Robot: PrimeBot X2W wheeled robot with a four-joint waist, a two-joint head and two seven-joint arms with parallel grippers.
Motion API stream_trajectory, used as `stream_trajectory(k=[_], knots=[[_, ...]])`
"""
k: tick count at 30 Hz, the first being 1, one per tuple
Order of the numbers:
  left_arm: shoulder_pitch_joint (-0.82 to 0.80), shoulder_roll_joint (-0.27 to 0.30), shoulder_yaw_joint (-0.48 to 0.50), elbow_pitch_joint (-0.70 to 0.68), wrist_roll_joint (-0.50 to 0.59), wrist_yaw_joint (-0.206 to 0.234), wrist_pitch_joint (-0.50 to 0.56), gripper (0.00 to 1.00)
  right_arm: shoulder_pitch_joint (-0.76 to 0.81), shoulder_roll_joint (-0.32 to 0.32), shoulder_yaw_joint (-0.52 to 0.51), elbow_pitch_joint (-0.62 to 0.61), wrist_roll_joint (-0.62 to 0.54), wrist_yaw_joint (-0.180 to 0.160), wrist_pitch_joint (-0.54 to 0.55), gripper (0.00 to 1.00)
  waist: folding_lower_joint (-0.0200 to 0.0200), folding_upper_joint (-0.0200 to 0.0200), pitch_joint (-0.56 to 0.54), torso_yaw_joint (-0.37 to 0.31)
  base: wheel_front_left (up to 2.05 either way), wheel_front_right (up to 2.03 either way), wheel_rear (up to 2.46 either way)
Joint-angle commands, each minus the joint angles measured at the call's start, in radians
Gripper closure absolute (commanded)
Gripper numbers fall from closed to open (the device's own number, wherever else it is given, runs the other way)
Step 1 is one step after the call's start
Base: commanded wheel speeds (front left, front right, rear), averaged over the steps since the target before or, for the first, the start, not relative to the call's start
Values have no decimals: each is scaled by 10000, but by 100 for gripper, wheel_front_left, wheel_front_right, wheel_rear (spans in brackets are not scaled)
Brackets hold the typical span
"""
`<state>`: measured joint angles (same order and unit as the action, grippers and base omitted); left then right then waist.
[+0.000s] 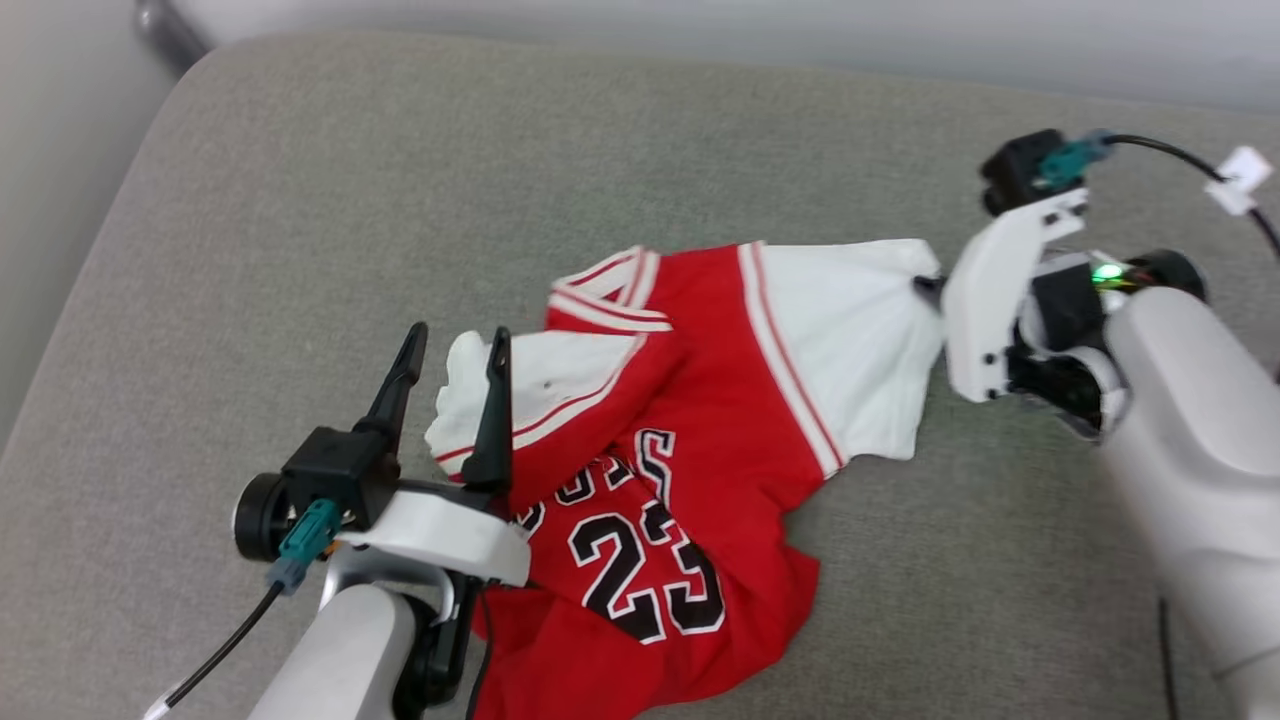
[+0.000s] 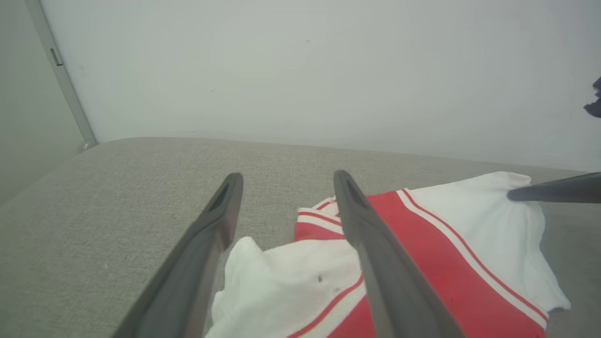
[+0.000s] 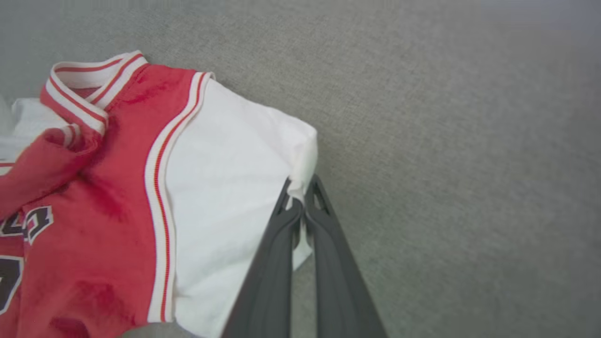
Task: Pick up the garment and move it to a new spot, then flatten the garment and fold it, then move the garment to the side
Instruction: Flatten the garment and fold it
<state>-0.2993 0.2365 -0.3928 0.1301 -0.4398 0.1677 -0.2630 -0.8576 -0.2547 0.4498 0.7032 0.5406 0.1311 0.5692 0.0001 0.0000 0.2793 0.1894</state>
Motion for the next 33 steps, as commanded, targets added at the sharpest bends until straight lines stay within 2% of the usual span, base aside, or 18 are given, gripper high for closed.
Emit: stream_trajectory(k=[1, 5, 10, 13, 17, 18, 19, 20, 23, 29, 33], knots=[[212, 71, 107, 1, 20, 54, -22, 0, 378, -308, -127, -257, 72, -5, -138, 100, -1, 0, -298, -305, 0, 0, 0], [621, 184, 270, 2, -73, 176, -21, 0, 1357, -1145, -859, -1172, 71, -5, -245, 100, -1, 0, -650, -707, 0, 0, 0], [1033, 298, 397, 18, -241, 273, 57, 0, 3362, -1730, -2657, -2089, -190, -7, -54, 100, -1, 0, -970, -1130, 0, 0, 0], [1193, 380, 421, -27, -300, 326, 165, 0, 4805, -1573, -3914, -2509, -492, -5, 109, 100, -1, 0, -1068, -1299, 0, 0, 0], [1374, 509, 482, -22, -391, 360, 291, 0, 6332, -885, -5340, -2959, -952, -7, 316, 100, -1, 0, -1214, -1503, 0, 0, 0], [1408, 534, 498, -27, -405, 369, 317, 0, 6624, -665, -5579, -3065, -1096, -7, 356, 67, -1, 0, -1256, -1536, 0, 0, 0], [1408, 534, 498, -27, -405, 369, 317, 0, 6624, -665, -5579, -3065, -1096, -7, 356, 67, -1, 0, -1256, -1536, 0, 0, 0], [1515, 597, 510, 7, -455, 395, 391, 0, 7074, -225, -5940, -3421, -1390, -5, 126, 0, -1, 0, -1368, -1618, 0, 0, 0], [1598, 649, 519, 27, -481, 431, 485, 0, 7305, 69, -6190, -3869, -1681, -5, -296, 0, -1, 0, -1501, -1692, 0, 0, 0], [1950, 839, 568, -23, -630, 522, 765, 0, 7820, 938, -6723, -5144, -2533, -5, -2480, 0, -1, 0, -1976, -1912, 0, 0, 0], [2058, 981, 586, -103, -731, 546, 1048, 0, 8051, 1198, -6644, -5784, -3122, -5, -3641, 0, -1, 0, -2241, -2075, 0, 0, 0]])
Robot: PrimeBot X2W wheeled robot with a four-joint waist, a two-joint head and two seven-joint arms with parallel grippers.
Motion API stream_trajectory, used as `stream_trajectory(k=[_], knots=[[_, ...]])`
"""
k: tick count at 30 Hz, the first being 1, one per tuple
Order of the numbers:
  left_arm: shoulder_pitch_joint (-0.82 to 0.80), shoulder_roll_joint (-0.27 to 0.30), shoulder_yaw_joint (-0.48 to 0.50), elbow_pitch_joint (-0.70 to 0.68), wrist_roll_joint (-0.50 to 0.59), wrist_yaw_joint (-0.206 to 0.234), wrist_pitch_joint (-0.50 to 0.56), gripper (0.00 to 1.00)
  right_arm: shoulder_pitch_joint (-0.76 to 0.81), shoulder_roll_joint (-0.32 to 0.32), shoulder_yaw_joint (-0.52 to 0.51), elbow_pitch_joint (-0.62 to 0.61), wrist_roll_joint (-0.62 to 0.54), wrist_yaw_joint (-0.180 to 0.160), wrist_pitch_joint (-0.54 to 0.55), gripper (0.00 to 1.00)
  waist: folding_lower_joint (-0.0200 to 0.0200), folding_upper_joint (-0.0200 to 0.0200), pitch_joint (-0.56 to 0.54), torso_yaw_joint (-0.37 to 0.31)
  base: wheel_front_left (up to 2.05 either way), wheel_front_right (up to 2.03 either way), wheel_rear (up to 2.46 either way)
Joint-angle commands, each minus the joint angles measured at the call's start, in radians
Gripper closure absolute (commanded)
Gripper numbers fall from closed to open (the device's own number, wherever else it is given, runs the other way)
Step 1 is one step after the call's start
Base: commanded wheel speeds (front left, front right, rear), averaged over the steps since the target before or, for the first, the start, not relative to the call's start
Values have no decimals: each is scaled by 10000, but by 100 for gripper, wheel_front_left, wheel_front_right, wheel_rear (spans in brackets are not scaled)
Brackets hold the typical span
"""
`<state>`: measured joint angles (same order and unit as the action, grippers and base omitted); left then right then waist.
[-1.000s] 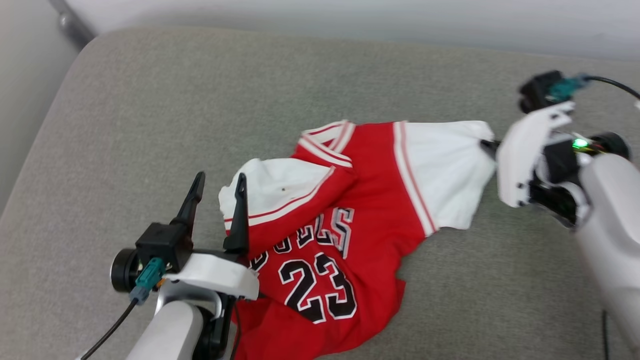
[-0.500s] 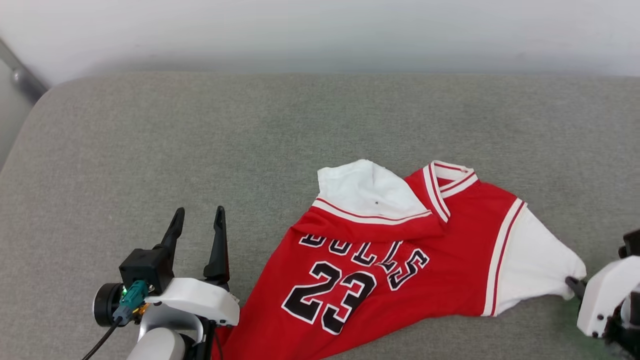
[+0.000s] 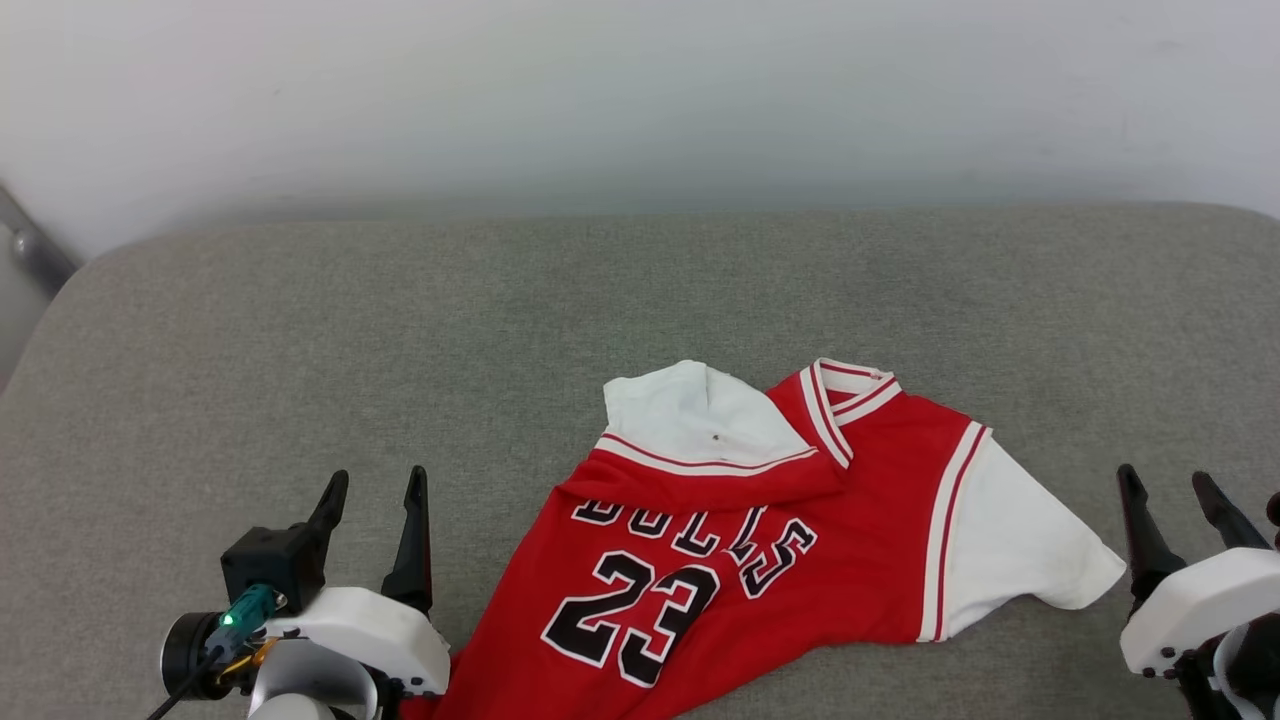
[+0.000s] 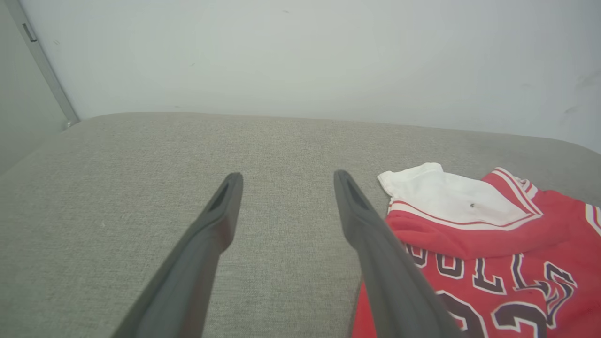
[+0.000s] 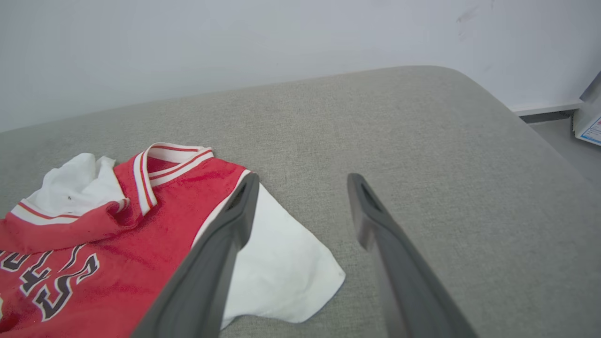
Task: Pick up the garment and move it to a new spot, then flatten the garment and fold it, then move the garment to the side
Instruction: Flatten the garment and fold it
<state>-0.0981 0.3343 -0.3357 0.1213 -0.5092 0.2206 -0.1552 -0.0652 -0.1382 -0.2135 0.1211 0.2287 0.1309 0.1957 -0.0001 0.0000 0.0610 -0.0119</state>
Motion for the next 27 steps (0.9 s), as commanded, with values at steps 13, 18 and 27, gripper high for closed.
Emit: stream_trajectory(k=[13, 18, 27], knots=[[-2382, 431, -486, 455, -132, -1076, 1499, 0, 121, 461, 1614, -1608, -721, -3, -1915, 0, 1, 0, 715, -1020, 0, 0, 0], [-4145, 441, -965, 1156, -212, -1967, 2589, 0, -220, 566, 2022, -1909, -722, -3, -2108, 0, 1, 0, 1458, -1474, 0, 0, 0], [-6756, 304, -2031, 2714, -378, -3172, 5080, 0, -866, 612, 2566, -1758, -596, -3, -2228, 0, 1, 0, 2616, -2247, 0, 0, 0]])
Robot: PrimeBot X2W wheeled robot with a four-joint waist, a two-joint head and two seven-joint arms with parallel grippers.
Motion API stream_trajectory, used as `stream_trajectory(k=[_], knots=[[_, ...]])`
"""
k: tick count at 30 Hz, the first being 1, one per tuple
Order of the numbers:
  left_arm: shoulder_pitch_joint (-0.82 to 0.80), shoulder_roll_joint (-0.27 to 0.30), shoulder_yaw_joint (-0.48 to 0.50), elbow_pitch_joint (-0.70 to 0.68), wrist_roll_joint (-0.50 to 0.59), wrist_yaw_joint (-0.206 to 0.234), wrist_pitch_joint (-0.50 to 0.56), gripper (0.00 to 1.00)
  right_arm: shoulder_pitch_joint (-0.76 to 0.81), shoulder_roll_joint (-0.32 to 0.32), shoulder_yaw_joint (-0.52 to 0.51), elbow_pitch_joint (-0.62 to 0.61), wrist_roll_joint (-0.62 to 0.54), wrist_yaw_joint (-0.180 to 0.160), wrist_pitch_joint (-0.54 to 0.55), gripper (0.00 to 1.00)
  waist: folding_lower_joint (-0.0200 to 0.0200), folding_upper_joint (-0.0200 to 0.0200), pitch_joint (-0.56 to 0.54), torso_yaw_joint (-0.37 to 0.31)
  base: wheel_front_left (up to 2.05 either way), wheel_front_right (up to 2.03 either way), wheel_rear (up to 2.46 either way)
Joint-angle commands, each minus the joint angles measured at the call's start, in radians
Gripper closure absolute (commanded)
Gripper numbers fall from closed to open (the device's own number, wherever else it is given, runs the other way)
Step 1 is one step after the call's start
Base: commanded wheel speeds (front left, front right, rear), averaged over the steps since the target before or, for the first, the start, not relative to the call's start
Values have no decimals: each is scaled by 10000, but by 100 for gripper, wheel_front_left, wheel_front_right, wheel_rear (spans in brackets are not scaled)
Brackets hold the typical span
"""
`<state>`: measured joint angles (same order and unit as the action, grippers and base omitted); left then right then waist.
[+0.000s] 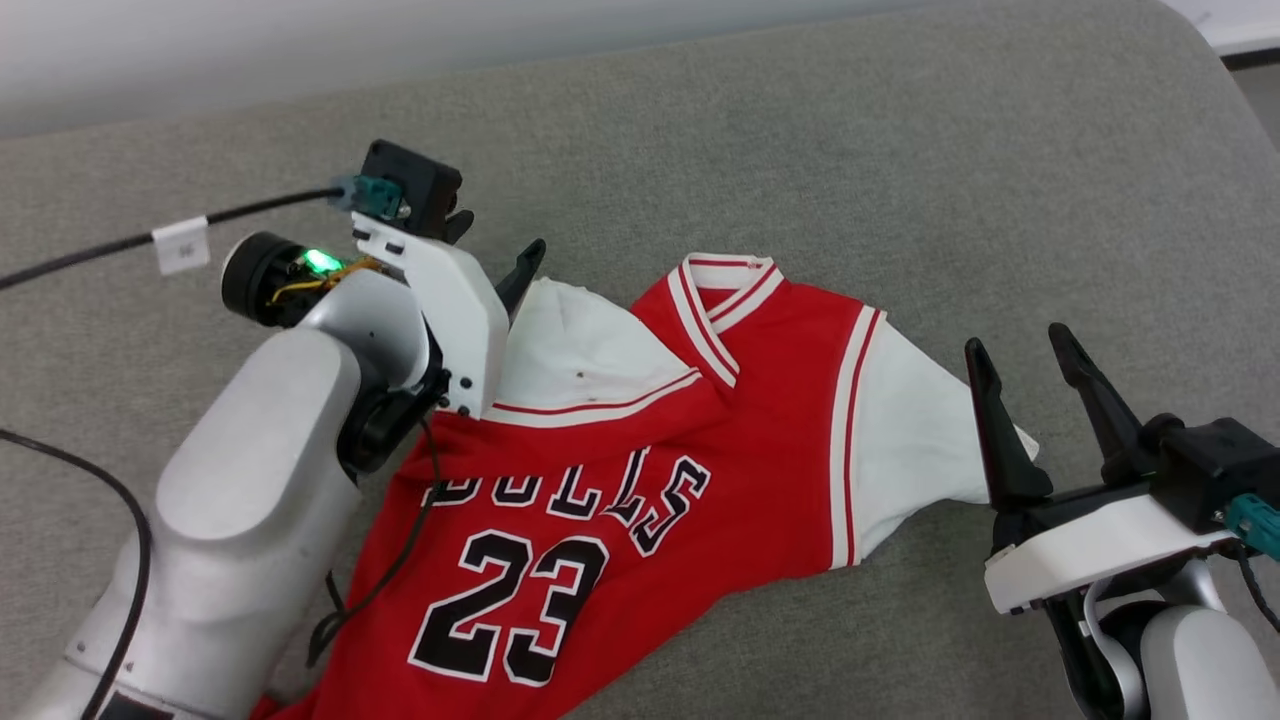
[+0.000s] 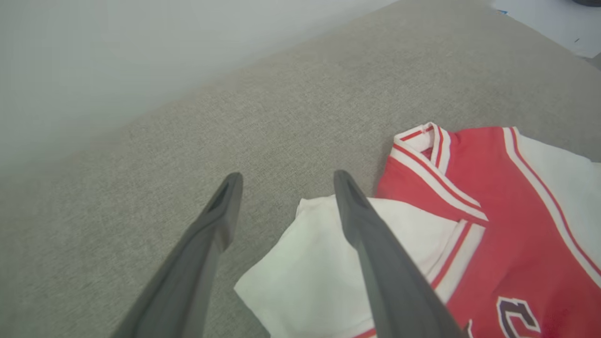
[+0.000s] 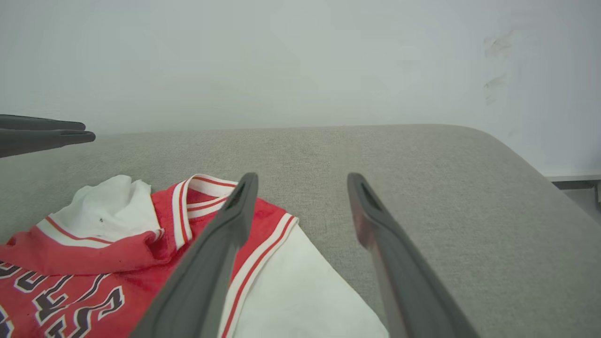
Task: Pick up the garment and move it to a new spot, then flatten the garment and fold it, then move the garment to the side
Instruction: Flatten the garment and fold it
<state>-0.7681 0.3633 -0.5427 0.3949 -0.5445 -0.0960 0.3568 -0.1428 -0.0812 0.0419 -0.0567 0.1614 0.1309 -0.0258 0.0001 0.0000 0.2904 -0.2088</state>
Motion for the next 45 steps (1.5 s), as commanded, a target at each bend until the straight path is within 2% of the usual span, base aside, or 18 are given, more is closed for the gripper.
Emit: stream_trajectory(k=[1, 11, 16, 17, 18, 19, 20, 21, 25, 33, 38, 39, 40, 45], knots=[[-287, -52, -36, 214, -139, -81, 166, 0, -170, 49, 55, 38, 91, -3, -48, 0, -1, 0, 424, -334, 0, 0, 0], [-1786, -114, -1339, 2611, -570, -328, 2234, 0, -527, 86, 420, 401, 215, -3, -90, 0, -1, 0, 1058, -723, 0, 0, 0], [-1510, -195, -2446, 3667, -886, -338, 3820, 0, -609, 24, 483, 447, 253, -3, -147, 0, -1, 0, 1145, -841, 0, 0, 0], [-1397, -220, -2640, 3796, -1031, -353, 4124, 11, -604, 24, 470, 454, 272, -3, -156, 0, -1, 0, 1142, -855, 0, 0, 0], [-1319, -259, -2803, 3875, -1173, -362, 4344, 52, -589, 18, 448, 467, 278, -3, -140, 0, -1, 0, 1141, -860, 0, 0, 0], [-1271, -274, -2967, 3890, -1278, -367, 4458, 67, -578, 23, 427, 451, 284, -3, -147, 0, -1, 0, 1145, -861, 0, 0, 0], [-1221, -281, -3110, 3856, -1414, -374, 4528, 100, -560, 25, 411, 442, 287, -3, -157, 0, -1, 0, 1139, -857, 0, 0, 0], [-1329, -162, -3310, 3684, -1431, -360, 3895, 100, -487, -4, 293, 475, 292, -3, -95, 0, -1, 0, 1047, -768, 0, 0, 0], [-1651, 26, -3134, 3683, -1121, -244, 2434, 100, -429, -36, 114, 463, 187, -3, 18, 0, -1, 0, 738, -537, 0, 0, 0], [-1222, 157, -2207, 3084, -1142, 755, -624, 100, -155, -211, -298, 380, 27, -3, 316, 0, -1, 0, -212, 265, 0, 0, 0], [-154, 511, -1661, 2256, -1448, 1398, -1781, 100, 165, -319, -583, 329, 123, -3, 557, 0, -1, 0, -809, 822, 0, 0, 0], [-154, 511, -1661, 2256, -1448, 1398, -1781, 100, 165, -319, -583, 329, 123, -3, 557, 0, -1, 0, -809, 822, 0, 0, 0], [341, 650, -1462, 1787, -1582, 1691, -2149, 100, 320, -351, -748, 349, 152, -3, 764, 0, -1, 0, -1015, 1037, 0, 0, 0], [1587, 1063, -973, 431, -1788, 2512, -2847, 100, 591, -541, -1354, 752, 728, -3, 1839, 0, -1, 0, -1340, 1459, 0, 0, 0]])
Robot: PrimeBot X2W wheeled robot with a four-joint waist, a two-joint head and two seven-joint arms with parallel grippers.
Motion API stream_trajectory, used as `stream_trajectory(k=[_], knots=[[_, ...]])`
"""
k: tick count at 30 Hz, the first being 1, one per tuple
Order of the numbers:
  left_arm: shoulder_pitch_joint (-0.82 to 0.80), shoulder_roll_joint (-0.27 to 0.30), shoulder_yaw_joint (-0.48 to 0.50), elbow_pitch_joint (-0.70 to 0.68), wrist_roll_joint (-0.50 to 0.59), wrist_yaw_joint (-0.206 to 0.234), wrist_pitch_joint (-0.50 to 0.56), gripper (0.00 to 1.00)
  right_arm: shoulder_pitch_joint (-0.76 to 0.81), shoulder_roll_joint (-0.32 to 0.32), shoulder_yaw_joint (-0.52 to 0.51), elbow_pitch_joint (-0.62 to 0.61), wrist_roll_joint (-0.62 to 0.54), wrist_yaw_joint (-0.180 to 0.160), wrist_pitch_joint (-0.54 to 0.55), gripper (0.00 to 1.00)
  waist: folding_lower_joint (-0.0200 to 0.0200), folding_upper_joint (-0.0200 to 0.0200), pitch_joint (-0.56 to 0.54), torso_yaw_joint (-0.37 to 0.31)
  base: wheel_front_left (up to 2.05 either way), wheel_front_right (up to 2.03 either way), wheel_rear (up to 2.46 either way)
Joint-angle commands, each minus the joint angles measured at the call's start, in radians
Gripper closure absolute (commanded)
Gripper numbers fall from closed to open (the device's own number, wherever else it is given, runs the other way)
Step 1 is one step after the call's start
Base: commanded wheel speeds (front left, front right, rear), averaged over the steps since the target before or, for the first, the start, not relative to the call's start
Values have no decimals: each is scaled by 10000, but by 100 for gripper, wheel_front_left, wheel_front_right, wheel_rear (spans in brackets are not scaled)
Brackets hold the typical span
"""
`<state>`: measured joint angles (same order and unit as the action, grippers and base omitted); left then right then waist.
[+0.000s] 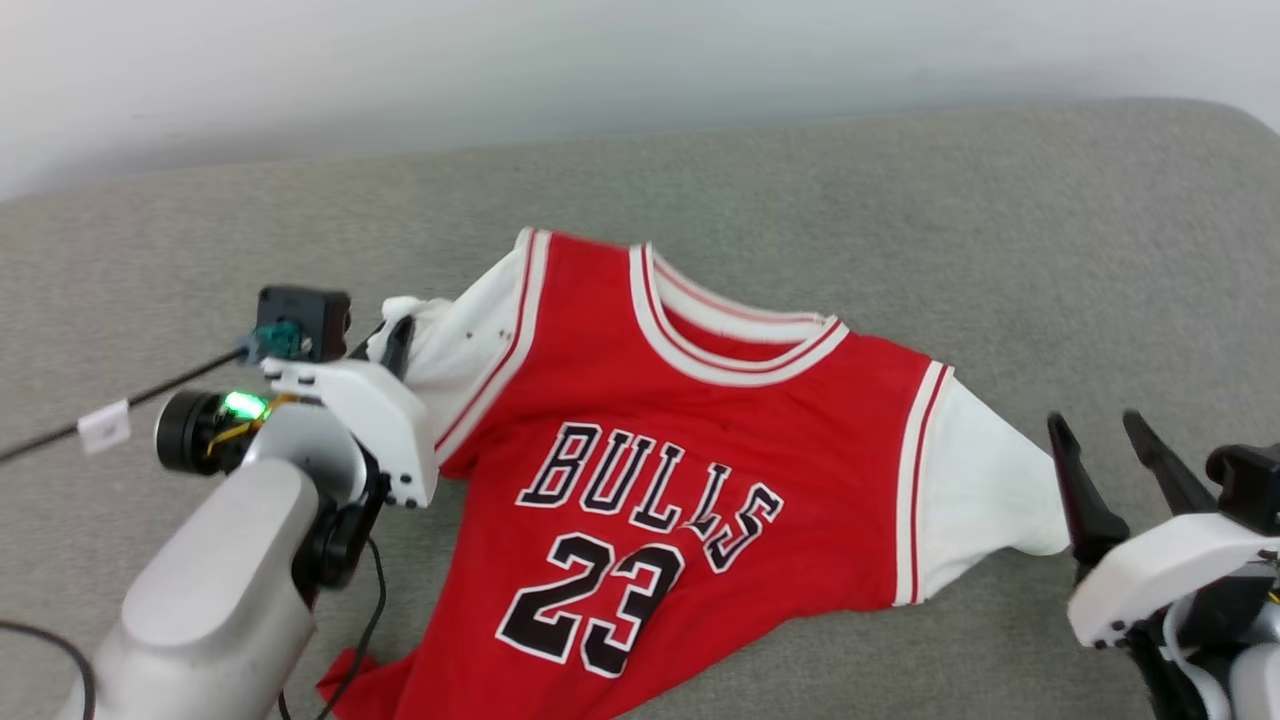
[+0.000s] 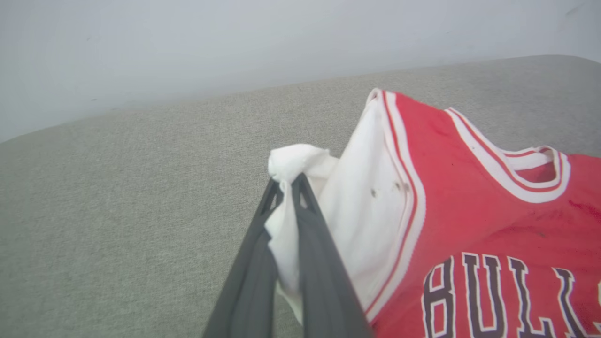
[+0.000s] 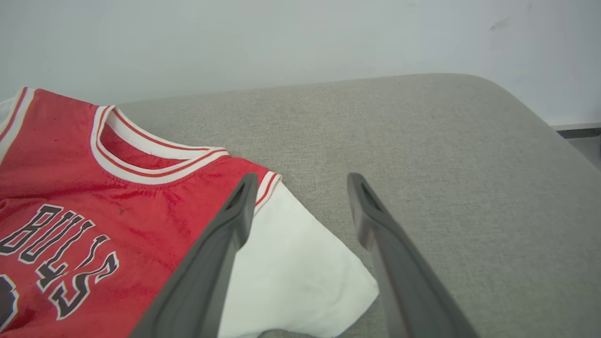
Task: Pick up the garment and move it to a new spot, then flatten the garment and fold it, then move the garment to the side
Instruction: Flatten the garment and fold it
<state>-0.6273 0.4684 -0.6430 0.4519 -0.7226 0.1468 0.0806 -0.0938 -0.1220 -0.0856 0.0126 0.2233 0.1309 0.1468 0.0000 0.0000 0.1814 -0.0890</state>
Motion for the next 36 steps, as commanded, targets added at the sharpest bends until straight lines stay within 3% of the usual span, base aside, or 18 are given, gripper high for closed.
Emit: stream_trajectory(k=[1, 5, 13, 20, 24, 25, 26, 27, 30, 36], knots=[[399, 116, 92, -395, 1, 247, -157, 100, 185, -232, -153, 242, 295, -3, 483, 0, 0, 0, -289, 330, 0, 0, 0], [1190, 414, 278, -1613, 11, 846, -424, 100, 190, -801, -647, 995, 1357, -3, 2182, 0, 0, 0, -340, 582, 0, 0, 0], [1835, 721, 448, -3424, 100, 1548, -509, 100, -608, -1647, -819, 1789, 2399, -3, 4786, 0, 0, 0, 258, 959, 0, 0, 0], [1516, 824, 504, -4326, 315, 1759, -509, 100, -1795, -1880, -464, 2590, 2608, -2, 5785, 0, 0, 0, 1162, 1218, 0, 0, 0], [1438, 840, 505, -4489, 371, 1777, -590, 100, -1957, -1616, -22, 3342, 2836, -2, 6406, 0, 0, 0, 1391, 1282, 0, 0, 0], [1430, 834, 504, -4500, 375, 1776, -608, 100, -1928, -1548, 81, 3506, 2898, 0, 6556, 26, 0, 0, 1412, 1292, 0, 0, 0], [1444, 817, 503, -4514, 352, 1769, -612, 100, -1907, -1459, 139, 3638, 2988, 1, 6704, 68, 0, 0, 1426, 1302, 0, 0, 0], [1461, 814, 504, -4518, 331, 1759, -634, 100, -1894, -1374, 179, 3731, 3087, 12, 6809, 100, 0, 0, 1432, 1307, 0, 0, 0], [1556, 864, 541, -4465, 270, 1761, -669, 100, -1923, -1419, 220, 3779, 3238, 10, 6869, 100, 0, 0, 1391, 1278, 0, 0, 0], [1659, 1022, 712, -4333, 186, 1761, -831, 100, -2337, -2099, 188, 3282, 2999, -3, 6197, 100, 0, 0, 950, 1089, 0, 0, 0]])
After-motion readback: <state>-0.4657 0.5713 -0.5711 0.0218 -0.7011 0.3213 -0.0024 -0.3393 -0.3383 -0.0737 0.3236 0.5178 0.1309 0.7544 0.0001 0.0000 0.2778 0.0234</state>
